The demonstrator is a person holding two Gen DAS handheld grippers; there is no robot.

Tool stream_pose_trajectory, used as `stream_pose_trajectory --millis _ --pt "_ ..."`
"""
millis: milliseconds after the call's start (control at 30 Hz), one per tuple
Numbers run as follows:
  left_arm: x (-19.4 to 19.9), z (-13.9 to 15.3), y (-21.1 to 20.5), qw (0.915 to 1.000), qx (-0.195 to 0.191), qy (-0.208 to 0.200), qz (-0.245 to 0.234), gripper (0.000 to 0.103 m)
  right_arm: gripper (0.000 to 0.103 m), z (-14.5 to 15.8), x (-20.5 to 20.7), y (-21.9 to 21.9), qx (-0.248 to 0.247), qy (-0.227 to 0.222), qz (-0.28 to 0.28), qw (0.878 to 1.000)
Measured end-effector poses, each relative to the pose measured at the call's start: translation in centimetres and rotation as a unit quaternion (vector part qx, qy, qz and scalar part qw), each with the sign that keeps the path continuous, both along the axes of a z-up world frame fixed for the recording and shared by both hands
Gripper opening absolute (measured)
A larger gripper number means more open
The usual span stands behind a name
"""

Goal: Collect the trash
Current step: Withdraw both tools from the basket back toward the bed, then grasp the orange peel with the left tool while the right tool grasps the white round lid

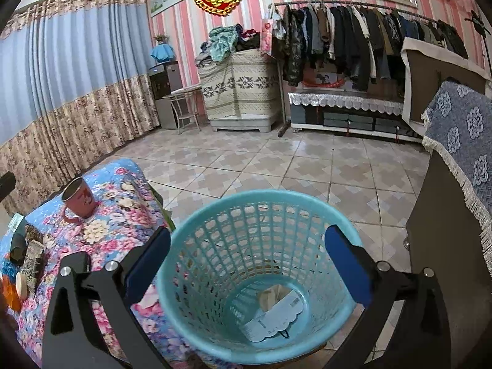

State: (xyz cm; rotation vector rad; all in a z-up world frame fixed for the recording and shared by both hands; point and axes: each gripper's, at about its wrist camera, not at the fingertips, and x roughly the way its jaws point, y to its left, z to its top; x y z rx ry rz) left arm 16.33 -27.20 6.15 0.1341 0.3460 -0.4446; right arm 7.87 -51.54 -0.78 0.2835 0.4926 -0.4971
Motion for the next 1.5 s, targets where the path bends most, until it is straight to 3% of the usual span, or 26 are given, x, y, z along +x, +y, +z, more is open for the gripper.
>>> stream_pose_trajectory --millis 233,533,767,1200,1500 --pt "-0.9 -0.1 4.4 0.9996 0.016 0.017 0.016 0.098 0.099 1.3 0.6 3.0 -0.006 -0.016 0.023 1.0" --pt "-2.3 -0.3 11.7 0.9962 0.008 0.019 0.085 0.098 0.099 2.7 1.6 8.5 -0.022 -0.035 0.061 0.997" --pt "-2.8 -0.3 17.2 0.9905 -0.005 0.028 0.134 0.098 0.099 3.2 1.9 13.3 -0.025 -0.047 0.099 0.994" --pt "-3.2 -3.1 25.5 0.9762 -0.013 0.033 0.214 0.098 0.099 2.5 3.6 20.6 -0.006 -0.054 0.158 0.986" --pt "-2.2 -5.2 29.8 0.9658 -0.032 0.056 0.251 0.098 0.099 2.1 5.9 25.3 -0.03 -0.045 0.202 0.978"
